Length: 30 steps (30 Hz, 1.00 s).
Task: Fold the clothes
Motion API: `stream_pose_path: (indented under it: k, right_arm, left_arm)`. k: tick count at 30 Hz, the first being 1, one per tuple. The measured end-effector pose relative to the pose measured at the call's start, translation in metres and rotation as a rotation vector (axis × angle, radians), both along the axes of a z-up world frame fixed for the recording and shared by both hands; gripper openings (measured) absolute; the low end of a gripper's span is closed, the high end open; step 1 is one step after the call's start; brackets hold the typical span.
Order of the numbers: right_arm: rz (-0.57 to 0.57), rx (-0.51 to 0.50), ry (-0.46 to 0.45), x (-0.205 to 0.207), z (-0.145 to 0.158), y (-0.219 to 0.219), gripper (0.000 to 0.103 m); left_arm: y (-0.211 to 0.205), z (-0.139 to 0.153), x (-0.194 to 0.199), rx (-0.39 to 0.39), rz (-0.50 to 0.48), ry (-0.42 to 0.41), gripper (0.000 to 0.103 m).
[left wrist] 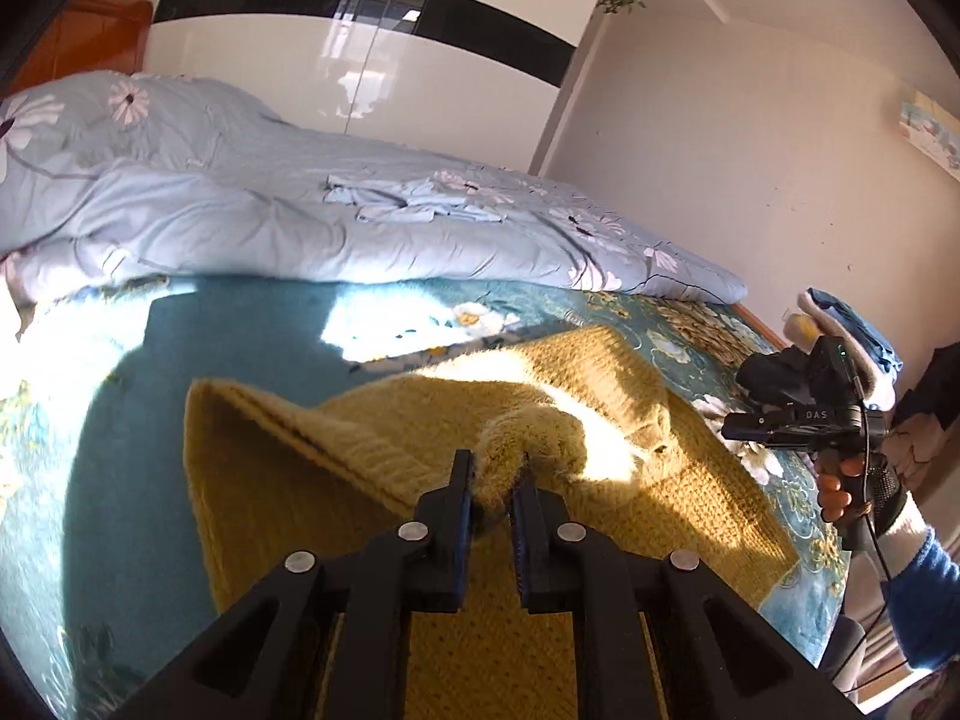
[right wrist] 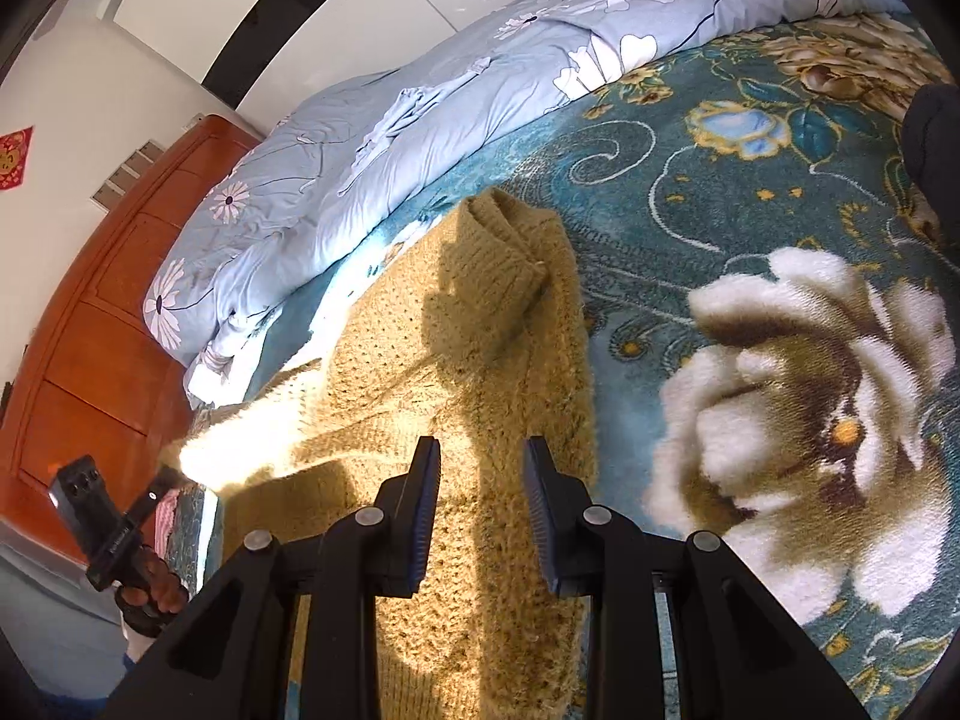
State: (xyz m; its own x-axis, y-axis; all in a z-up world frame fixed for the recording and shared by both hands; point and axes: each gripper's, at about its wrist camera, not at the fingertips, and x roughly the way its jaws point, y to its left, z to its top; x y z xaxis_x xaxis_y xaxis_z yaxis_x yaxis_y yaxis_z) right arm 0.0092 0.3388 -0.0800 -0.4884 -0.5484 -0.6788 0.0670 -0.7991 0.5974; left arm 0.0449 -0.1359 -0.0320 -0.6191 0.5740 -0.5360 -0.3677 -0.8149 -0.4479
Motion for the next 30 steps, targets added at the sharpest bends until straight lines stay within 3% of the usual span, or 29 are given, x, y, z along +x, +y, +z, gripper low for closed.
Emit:
stream_pose_path:
  k: [5,7,9,11,14,18,27,28,29,30]
  right_arm:
    - [0.01,-0.106,-0.01,-0.009,-0.006,-0.011,0.029]
    - [-0.003,-0.139,-0.027,-0.017,-0.011,-0.014,0.029]
    - [-0.025,-0.169,-0.048,-0.026,-0.016,-0.015,0.029]
    - [-0.046,-0.2,-0.069,-0.034,-0.021,-0.017,0.03]
    - [-0.098,-0.223,-0.105,-0.048,-0.03,-0.017,0.033]
    - [-0.154,-0.241,-0.131,-0.059,-0.037,-0.017,0.035]
    - [-0.231,-0.288,-0.147,-0.066,-0.043,-0.021,0.035]
    - [-0.235,-0.287,-0.148,-0.065,-0.043,-0.021,0.032]
    - [-0.24,-0.286,-0.149,-0.063,-0.043,-0.022,0.028]
    - [-0.241,-0.283,-0.151,-0.062,-0.043,-0.023,0.017]
  left_arm:
    - [-0.019,-0.036,0.022,0.152,0.13,-0.145,0.02]
    - [-0.027,-0.051,0.031,0.213,0.181,-0.203,0.031]
    - [-0.033,-0.059,0.035,0.304,0.207,-0.249,0.056]
    - [-0.038,-0.065,0.038,0.402,0.226,-0.291,0.061]
    - [-0.033,-0.075,0.034,0.45,0.265,-0.371,0.068]
    - [-0.023,-0.093,0.027,0.525,0.27,-0.479,0.068]
    - [-0.013,-0.097,0.021,0.622,0.341,-0.451,0.065]
    - [-0.012,-0.097,0.021,0.625,0.351,-0.449,0.062]
    - [-0.011,-0.097,0.021,0.62,0.361,-0.451,0.052]
    - [-0.01,-0.097,0.022,0.609,0.371,-0.457,0.039]
